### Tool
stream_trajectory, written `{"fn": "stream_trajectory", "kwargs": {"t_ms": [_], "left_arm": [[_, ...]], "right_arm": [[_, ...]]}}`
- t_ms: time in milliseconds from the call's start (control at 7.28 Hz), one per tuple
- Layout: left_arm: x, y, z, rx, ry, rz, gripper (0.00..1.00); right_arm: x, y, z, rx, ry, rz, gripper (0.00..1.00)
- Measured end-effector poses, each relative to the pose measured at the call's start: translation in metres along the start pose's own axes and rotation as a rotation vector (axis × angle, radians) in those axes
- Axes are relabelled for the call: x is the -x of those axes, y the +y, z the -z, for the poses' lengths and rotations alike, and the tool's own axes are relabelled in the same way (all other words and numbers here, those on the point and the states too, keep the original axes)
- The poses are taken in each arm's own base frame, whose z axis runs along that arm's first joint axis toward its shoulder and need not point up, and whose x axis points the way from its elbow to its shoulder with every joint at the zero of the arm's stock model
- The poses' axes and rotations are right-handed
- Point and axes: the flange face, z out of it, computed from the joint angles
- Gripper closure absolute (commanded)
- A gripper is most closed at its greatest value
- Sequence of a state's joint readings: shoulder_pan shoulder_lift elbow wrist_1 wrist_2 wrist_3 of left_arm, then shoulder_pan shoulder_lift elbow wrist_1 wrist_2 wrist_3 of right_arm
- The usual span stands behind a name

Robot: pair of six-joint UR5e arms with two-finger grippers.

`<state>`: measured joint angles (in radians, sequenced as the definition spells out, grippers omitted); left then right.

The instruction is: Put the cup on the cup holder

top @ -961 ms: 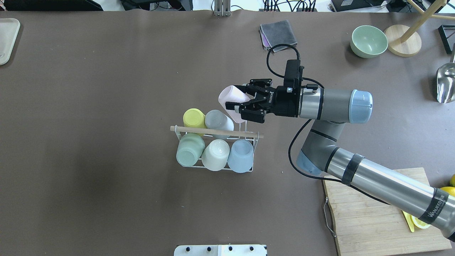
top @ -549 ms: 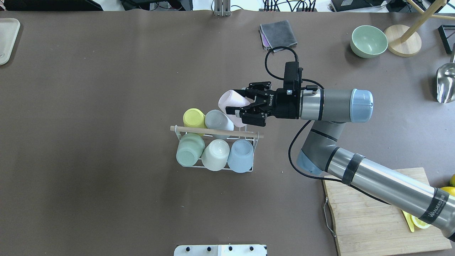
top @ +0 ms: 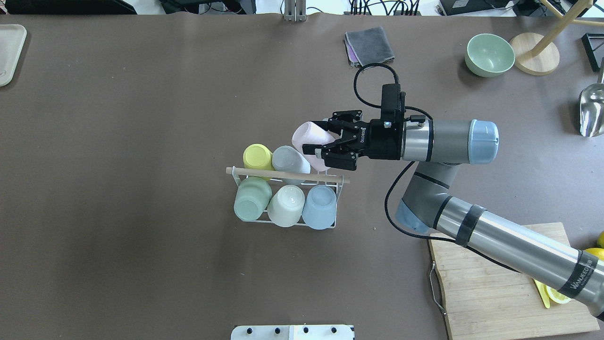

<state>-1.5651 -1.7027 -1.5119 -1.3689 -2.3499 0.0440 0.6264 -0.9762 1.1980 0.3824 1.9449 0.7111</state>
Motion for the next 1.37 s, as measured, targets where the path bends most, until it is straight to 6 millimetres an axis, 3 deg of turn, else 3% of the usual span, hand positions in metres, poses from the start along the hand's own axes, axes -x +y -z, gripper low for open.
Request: {"fn": "stream_trajectory", "kwargs": {"t_ms": [412,1373], "left_arm": [[0.006,-0.001,0.004,-0.006,-0.112,-0.062,0.01],[0.006,0.01,0.002,0.002,-0.113,-0.05,0.01]], "right_arm": [[0.002,0.001,0.003,0.003,-0.018,0.004,1.0],[0.001,0.005,0.007,-0.007,-0.025,0.011,1.0]]}}
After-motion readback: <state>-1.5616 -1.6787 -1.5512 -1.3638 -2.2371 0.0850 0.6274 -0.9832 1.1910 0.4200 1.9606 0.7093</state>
